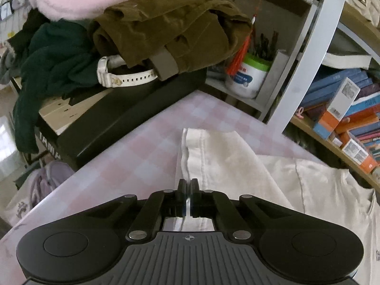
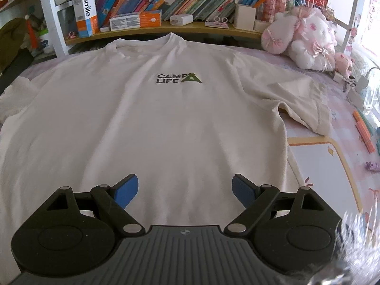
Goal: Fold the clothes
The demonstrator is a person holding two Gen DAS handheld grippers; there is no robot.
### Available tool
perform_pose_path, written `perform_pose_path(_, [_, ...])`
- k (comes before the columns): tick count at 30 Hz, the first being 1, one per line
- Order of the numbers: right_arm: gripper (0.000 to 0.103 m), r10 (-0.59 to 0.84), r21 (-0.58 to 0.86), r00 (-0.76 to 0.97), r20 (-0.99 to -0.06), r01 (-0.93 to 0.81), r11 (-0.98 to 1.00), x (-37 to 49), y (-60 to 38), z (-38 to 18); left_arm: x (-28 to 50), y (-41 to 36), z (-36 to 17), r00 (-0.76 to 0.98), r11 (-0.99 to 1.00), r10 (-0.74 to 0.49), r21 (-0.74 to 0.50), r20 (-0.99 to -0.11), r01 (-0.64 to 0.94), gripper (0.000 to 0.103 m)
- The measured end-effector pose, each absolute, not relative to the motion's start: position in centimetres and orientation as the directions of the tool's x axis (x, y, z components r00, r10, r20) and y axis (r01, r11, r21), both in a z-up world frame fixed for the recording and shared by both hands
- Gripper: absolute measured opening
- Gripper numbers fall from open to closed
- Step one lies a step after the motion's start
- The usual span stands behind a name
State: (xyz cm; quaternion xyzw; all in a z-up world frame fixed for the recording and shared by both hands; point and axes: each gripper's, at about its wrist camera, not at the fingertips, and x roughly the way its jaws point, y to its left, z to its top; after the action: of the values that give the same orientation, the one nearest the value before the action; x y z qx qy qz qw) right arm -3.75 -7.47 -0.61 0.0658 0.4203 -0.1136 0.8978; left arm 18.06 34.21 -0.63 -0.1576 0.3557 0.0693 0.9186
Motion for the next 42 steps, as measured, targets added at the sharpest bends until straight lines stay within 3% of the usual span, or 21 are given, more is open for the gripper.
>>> perform_pose_path(4, [0.086,-0.144,0.032,0.621,-0.771,0.264,0.964,-3.8,-7.8,-0.7,18.3,34.5,-1.5,0.716,0.932,-0.008,-0.265,-0.698,-0.247,0.005])
perform_pose_path(7, [0.086,-0.139,0.032,0.623,-0.770,0.255,0.966,-3.9,-7.8,-0.7,18.6,34.6,-2.0,0.711,0.930,-0.024,-0.276,-0.702,-0.241,0.016])
perform_pose_path(9, [0.086,-0.137,0.031,0.622,-0.771,0.252,0.967,-4.0,-7.9,-0.8,18.6,34.2,-2.0,0.720,0.936,-0.025,-0.270,-0.693,-0.228,0.029])
perform_pose_path(11, [0.086,-0.138,0.031,0.617,-0.775,0.254,0.967,-4.0,-8.0,-0.9,18.6,33.9,-2.1,0.729,0.941,-0.026,-0.264,-0.684,-0.214,0.031])
perform_pose_path(17, [0.086,-0.134,0.040,0.610,-0.781,0.264,0.964,-4.1,-8.3,-1.3,18.7,32.0,-2.2,0.735,0.971,0.047,-0.141,-0.677,-0.193,0.028])
perform_pose_path(24, [0.086,-0.116,0.056,0.607,-0.786,0.256,0.965,-4.0,-8.7,-1.8,18.8,30.9,-2.1,0.729,0.990,0.088,-0.023,-0.679,-0.141,0.012])
perform_pose_path(37, [0.091,-0.071,0.067,0.629,-0.774,0.192,0.979,-4.3,-9.7,-2.7,19.1,28.3,4.6,0.817,0.968,-0.077,-0.241,-0.571,-0.077,0.005])
perform_pose_path(42, [0.095,-0.044,0.066,0.648,-0.760,0.144,0.987,-4.6,-9.8,-3.1,17.7,20.7,7.7,0.844,0.984,-0.168,-0.142,-0.509,0.110,0.005])
